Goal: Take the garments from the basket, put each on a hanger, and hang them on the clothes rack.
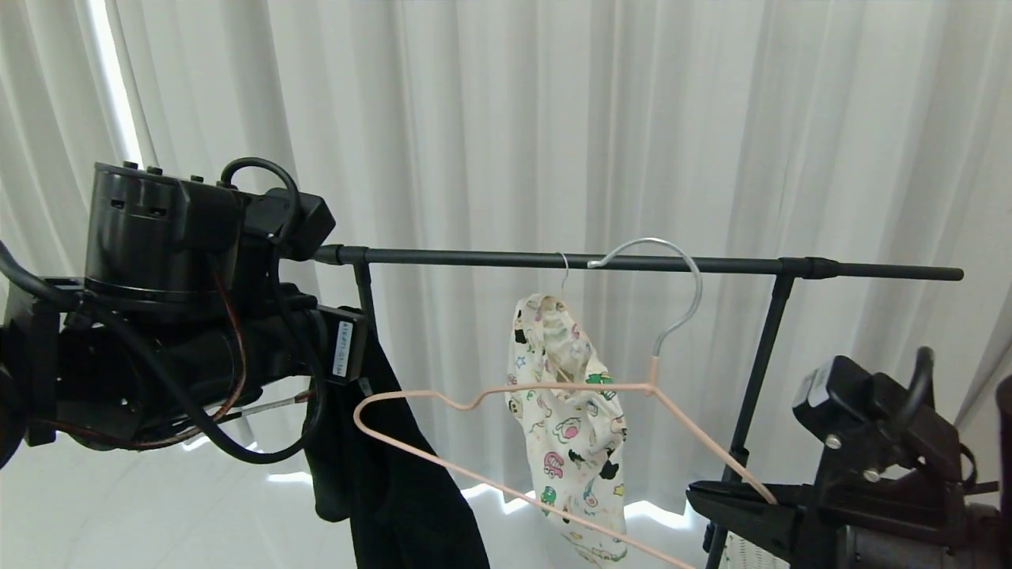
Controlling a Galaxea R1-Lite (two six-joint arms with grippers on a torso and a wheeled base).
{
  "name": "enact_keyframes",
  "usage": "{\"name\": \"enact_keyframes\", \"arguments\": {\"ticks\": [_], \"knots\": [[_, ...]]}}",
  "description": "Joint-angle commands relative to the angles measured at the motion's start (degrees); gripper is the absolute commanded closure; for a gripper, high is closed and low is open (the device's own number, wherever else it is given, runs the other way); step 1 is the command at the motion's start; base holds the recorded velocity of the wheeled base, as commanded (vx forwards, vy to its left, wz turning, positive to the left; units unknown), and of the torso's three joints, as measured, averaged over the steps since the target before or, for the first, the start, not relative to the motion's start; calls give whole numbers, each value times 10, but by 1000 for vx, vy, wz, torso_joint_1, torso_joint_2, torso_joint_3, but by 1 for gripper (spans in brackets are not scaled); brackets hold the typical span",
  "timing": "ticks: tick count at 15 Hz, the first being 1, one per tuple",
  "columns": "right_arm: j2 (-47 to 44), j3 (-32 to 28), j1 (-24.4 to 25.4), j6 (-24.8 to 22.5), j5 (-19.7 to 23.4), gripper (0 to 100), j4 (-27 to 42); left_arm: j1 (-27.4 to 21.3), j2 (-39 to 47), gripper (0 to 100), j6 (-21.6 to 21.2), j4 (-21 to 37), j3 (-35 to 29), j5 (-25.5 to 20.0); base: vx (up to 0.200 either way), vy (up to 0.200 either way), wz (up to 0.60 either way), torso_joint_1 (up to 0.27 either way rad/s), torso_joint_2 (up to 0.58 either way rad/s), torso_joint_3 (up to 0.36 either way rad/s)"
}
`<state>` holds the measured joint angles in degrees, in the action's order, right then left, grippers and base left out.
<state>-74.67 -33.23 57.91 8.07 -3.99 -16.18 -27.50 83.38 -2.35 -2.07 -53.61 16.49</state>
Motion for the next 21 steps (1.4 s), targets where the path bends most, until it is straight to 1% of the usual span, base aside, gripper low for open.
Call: {"name": "enact_keyframes", "arguments": {"ticks": [1, 3, 5, 8, 11, 12, 14, 17, 21], "knots": [[-72, -15, -5, 23, -23, 100, -41, -4, 4, 100, 0, 0, -1, 0, 0, 0, 0, 0, 0, 0], [-96, -29, -5, 30, -24, 100, -62, -5, 4, 100, 0, -2, -1, 1, 0, 0, 0, 0, 0, 0], [-115, -50, -4, 31, -23, 100, -65, -6, 4, 100, 1, -2, -1, 1, 0, 0, 0, 0, 0, 0], [-122, -54, -4, 31, -24, 100, -65, -13, 3, 100, 1, -2, -1, 1, 0, 0, 0, 0, 0, 0], [-131, -61, 5, 31, -24, 100, -66, -40, -3, 100, 13, -2, -2, 1, 0, 0, 0, 0, 0, 0], [-139, -70, 14, 33, -24, 100, -66, -62, -9, 100, 25, -2, -6, 1, 0, 0, 0, 0, 0, 0], [-155, -82, 26, 38, -24, 100, -66, -83, -9, 100, 27, -2, -18, 1, 0, 0, 0, 0, 0, 0], [-181, -107, 39, 47, -27, 100, -68, -103, -8, 100, 27, -2, -41, 1, 0, 0, 0, 0, 0, 0], [-211, -131, 55, 53, -37, 100, -68, -128, -8, 100, 31, -2, -56, 2, 0, 0, 0, 0, 0, 0]]}}
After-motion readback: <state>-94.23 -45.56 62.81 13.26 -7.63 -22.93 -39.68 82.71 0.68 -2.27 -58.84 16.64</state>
